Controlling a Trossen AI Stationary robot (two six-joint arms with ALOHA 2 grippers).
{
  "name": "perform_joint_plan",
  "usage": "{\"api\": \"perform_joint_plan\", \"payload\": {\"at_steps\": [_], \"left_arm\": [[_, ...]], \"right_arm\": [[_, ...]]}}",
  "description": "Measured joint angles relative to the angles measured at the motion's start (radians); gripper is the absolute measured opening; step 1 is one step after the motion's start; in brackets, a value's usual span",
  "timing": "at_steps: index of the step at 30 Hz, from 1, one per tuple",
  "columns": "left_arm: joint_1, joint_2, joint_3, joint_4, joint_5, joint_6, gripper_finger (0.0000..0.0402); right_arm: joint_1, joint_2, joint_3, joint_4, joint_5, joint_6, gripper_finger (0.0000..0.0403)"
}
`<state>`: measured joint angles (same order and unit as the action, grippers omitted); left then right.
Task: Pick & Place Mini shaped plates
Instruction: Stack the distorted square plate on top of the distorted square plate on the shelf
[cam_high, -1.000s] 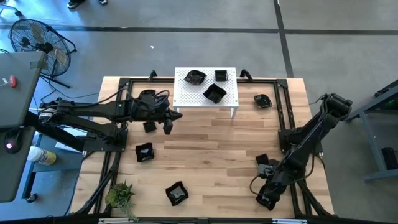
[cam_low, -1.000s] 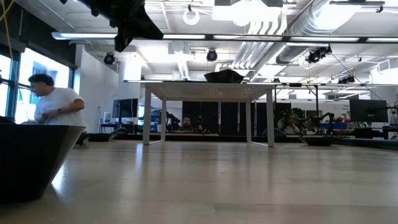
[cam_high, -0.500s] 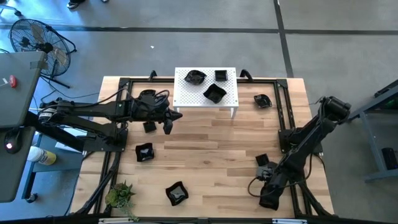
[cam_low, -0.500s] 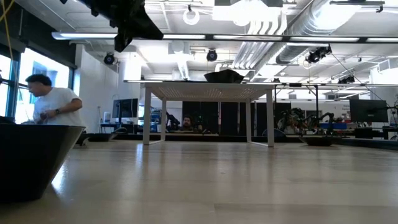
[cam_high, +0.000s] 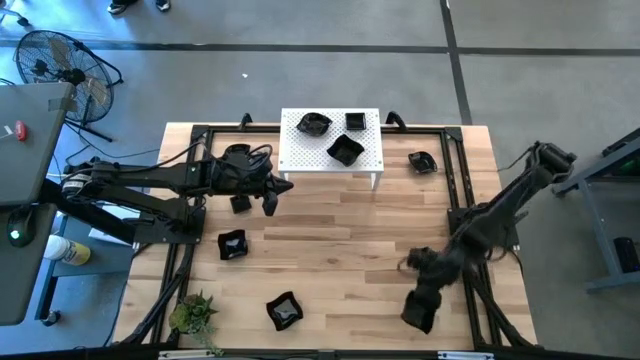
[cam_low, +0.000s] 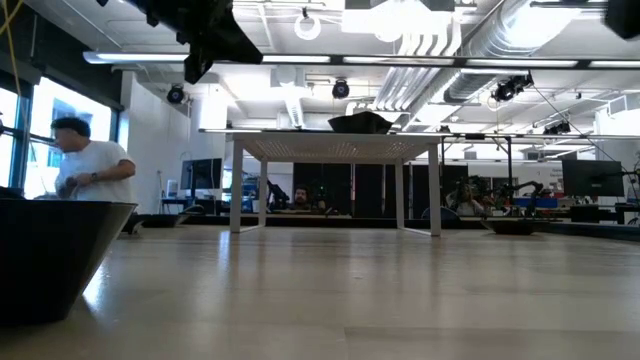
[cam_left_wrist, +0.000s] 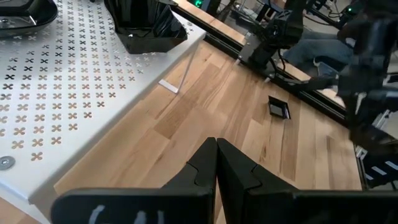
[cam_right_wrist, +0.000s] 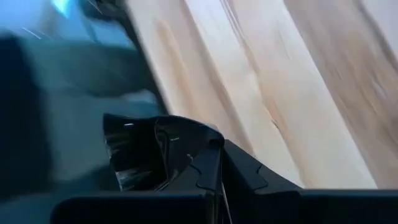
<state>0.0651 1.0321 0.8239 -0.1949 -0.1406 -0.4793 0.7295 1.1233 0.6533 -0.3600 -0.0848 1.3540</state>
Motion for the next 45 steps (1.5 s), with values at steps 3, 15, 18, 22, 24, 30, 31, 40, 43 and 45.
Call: {"api": "perform_joint_plan", "payload": {"at_steps": [3, 15, 18, 22, 24, 30, 31, 40, 43, 45], "left_arm": [[0.0, 0.0, 0.0, 0.006, 0.0, 0.0, 0.0003], [0.0, 0.0, 0.0, 0.011, -0.003, 0.005, 0.0003], [0.0, 0.0, 0.0, 0.011, -0.008, 0.017, 0.0003], [0.0, 0.0, 0.0, 0.011, -0.011, 0.029, 0.0003], [0.0, 0.0, 0.0, 0.011, -0.011, 0.03, 0.0003], [0.0, 0.0, 0.0, 0.011, -0.011, 0.031, 0.0003], [0.0, 0.0, 0.0, 0.011, -0.011, 0.036, 0.0003], [0.0, 0.0, 0.0, 0.01, -0.026, 0.056, 0.0003], [0.0, 0.0, 0.0, 0.01, -0.027, 0.056, 0.0003], [0.0, 0.0, 0.0, 0.01, -0.027, 0.056, 0.0003]], "right_arm": [[-0.109, -0.078, 0.036, -0.019, 0.007, -0.03, 0.0006], [-0.852, 0.012, 0.589, -0.438, -0.154, -0.518, 0.0009], [-1.024, 0.142, 0.771, -0.525, -0.223, -0.647, 0.0009], [-1.188, 0.352, 1.003, -0.66, -0.293, -0.834, 0.0009], [-1.245, 0.458, 1.112, -0.719, -0.322, -0.911, 0.0009], [-1.348, 0.704, 1.383, -0.868, -0.353, -1.091, 0.0009], [-1.36, 0.736, 1.415, -0.892, -0.357, -1.113, 0.0009], [-1.398, 0.889, 1.544, -0.999, -0.367, -1.288, 0.0009], [-1.398, 0.893, 1.529, -0.983, -0.359, -1.318, 0.0009], [-1.398, 0.891, 1.52, -0.974, -0.358, -1.334, 0.0009]]}}
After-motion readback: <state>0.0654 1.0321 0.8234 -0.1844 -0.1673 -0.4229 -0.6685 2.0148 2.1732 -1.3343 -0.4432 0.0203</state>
